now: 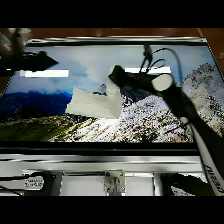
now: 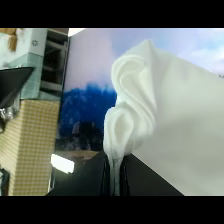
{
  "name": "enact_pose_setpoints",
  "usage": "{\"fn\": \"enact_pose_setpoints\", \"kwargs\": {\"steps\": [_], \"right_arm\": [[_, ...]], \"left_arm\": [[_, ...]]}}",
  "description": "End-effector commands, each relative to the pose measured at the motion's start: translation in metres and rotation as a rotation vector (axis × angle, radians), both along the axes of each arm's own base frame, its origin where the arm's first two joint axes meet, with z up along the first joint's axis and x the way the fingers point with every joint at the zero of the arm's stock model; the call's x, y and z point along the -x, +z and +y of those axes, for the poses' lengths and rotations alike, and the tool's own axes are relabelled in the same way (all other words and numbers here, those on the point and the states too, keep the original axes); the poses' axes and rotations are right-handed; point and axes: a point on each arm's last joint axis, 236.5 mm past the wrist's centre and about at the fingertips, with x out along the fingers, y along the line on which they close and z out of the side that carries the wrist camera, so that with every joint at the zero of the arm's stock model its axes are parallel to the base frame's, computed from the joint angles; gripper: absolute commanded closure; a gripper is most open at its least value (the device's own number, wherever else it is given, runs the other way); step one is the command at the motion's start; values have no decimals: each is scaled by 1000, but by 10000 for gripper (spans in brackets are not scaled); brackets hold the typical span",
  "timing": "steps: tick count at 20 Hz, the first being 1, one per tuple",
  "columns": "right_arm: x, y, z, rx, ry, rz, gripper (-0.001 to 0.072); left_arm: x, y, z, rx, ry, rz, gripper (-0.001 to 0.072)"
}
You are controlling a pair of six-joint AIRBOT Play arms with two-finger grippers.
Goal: Fold the shirts.
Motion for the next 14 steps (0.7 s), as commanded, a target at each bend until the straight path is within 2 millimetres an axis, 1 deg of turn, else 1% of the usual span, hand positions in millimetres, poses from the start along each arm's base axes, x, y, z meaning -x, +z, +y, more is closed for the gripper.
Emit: {"fn": "enact_pose_setpoints", "kwargs": {"steps": [1, 3, 4, 6, 8, 11, 12, 13, 14], "right_arm": [[-13, -38, 56, -83, -102, 26, 642], [-8, -64, 88, -101, -92, 83, 642], [-5, -71, 104, -112, -75, 102, 642], [-5, -76, 134, -141, -57, 115, 642], [-11, -81, 157, -184, -67, 139, 641], [-10, -101, 183, -247, -72, 231, 641], [-9, -107, 190, -265, -76, 260, 597], [-9, -112, 194, -280, -83, 282, 365], [-8, -113, 197, -283, -79, 285, 105]], "left_arm": [[35, 57, 71, -44, 118, -83, 660], [47, 66, 75, -54, 115, -88, 659], [49, 67, 73, -56, 106, -87, 660], [50, 63, 65, -55, 84, -76, 660], [51, 59, 58, -57, 65, -71, 660], [52, 52, 50, -53, 46, -57, 659], [52, 51, 49, -55, 42, -55, 659], [51, 50, 49, -57, 39, -56, 659], [51, 49, 49, -56, 39, -53, 659]]}}
